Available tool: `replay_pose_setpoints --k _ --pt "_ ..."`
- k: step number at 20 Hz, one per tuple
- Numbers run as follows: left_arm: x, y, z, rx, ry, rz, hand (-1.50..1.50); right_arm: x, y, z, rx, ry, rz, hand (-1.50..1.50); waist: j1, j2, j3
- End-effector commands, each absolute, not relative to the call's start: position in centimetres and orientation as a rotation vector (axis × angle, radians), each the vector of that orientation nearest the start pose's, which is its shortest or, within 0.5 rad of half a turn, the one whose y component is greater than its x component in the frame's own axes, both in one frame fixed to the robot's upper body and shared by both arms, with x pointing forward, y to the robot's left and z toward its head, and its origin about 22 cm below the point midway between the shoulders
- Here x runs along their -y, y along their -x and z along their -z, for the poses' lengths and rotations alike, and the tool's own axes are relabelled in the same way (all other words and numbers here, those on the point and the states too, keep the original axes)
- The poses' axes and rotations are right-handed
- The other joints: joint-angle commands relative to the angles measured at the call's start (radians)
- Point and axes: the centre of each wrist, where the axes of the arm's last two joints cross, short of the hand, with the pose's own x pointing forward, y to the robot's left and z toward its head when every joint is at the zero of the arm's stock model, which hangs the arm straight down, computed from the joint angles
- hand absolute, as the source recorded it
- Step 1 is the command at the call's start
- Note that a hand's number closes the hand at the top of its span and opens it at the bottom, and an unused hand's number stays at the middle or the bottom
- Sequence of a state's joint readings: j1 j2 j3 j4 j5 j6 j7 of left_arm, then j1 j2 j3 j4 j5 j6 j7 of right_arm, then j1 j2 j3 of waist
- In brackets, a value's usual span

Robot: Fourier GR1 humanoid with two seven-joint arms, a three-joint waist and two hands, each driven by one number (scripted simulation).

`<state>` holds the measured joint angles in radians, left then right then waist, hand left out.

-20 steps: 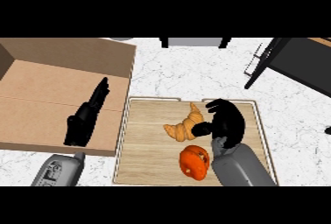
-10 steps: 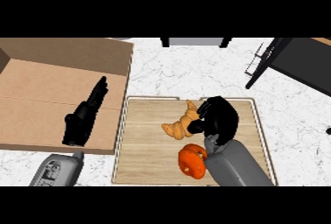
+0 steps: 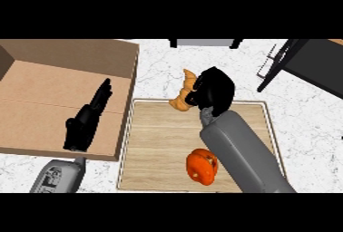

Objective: Pick the croissant from the tray and place it in the tiered shelf

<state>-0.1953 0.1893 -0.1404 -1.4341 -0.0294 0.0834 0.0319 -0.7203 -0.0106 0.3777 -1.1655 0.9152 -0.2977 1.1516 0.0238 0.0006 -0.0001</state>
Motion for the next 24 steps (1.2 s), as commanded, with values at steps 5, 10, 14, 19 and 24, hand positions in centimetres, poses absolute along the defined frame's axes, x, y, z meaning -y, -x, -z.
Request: replay_pose_setpoints --k 5,10,14,19,24 --pt "-21.5 -28.7 -0.5 1.555 -0.098 0.263 0.0 3.9 -35.4 -15.6 1.233 1.068 -0.099 1.5 -0.02 -0.002 -0.001" --pt "-22.8 -28.0 -0.5 1.557 -0.119 0.255 0.0 3.4 -35.2 -20.7 1.267 1.16 0.002 1.5 -0.026 -0.01 -0.002" --pt "-23.3 -28.1 -1.1 1.56 -0.107 0.267 0.0 3.7 -35.4 -22.6 1.207 1.327 0.023 1.5 -0.038 -0.014 -0.002" --pt "-23.3 -27.7 -1.4 1.558 -0.122 0.248 0.0 5.3 -35.2 -25.5 1.24 1.434 0.129 1.5 -0.035 -0.014 0.0" --pt "-23.4 -28.8 -2.6 1.567 -0.128 0.251 0.0 6.9 -36.0 -27.4 1.169 1.582 0.131 1.5 -0.037 -0.01 -0.001"
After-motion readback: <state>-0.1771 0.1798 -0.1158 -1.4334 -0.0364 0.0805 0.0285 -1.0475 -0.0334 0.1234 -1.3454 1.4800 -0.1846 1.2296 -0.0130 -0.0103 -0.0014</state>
